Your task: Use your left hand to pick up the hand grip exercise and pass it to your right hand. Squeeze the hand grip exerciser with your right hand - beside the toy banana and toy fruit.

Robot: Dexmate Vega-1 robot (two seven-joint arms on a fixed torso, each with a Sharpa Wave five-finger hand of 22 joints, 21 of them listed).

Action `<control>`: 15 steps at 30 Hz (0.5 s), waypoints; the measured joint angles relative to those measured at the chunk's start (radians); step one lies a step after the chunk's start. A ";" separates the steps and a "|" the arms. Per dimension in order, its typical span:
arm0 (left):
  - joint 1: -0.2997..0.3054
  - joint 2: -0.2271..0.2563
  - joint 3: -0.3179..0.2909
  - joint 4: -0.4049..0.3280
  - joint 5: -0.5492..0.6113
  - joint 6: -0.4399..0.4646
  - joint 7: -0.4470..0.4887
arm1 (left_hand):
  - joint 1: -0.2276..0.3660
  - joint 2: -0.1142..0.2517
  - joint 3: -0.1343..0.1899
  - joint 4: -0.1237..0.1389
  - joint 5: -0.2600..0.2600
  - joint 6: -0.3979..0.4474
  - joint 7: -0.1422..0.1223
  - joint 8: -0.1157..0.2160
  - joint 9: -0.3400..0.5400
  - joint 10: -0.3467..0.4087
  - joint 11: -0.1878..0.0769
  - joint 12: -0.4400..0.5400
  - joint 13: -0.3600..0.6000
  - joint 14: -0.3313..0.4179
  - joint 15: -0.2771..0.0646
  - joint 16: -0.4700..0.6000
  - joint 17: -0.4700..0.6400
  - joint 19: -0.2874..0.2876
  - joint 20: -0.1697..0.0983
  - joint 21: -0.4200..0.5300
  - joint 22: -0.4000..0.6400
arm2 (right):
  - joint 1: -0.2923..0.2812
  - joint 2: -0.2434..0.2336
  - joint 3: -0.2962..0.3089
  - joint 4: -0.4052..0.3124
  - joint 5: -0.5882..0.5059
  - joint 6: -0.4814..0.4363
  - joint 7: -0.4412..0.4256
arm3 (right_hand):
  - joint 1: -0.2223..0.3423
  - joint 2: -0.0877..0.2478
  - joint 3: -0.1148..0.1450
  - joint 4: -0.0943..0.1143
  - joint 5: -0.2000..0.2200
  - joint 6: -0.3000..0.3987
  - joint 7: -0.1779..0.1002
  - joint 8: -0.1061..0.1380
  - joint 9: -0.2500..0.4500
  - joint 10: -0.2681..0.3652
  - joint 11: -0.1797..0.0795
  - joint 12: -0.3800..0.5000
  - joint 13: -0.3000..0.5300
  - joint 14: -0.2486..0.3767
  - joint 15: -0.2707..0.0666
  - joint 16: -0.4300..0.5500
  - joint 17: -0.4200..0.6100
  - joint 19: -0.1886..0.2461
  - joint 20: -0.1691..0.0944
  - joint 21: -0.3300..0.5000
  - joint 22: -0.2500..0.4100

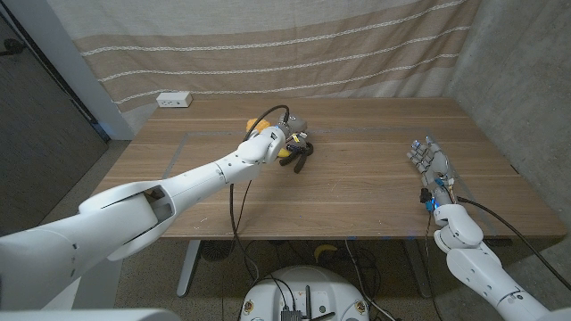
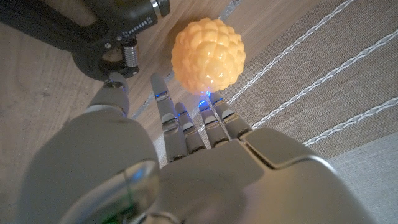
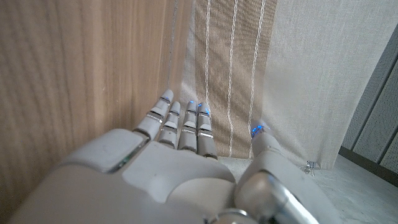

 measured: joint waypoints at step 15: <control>-0.023 -0.012 0.047 0.040 0.035 0.025 -0.003 | 0.020 0.000 0.011 -0.020 0.000 0.025 0.006 -0.016 -0.006 -0.006 -0.011 -0.001 0.000 -0.006 0.000 -0.005 -0.005 -0.008 0.008 -0.008 0.000 | 0.009 0.003 0.000 0.009 0.000 0.002 0.003 | -0.011 0.011 -0.003 0.003 0.000 0.004 0.004 0.007 0.000 0.000 0.000 0.000 0.000 0.000 0.000 0.000 0.005 0.000 0.000 0.000 0.000</control>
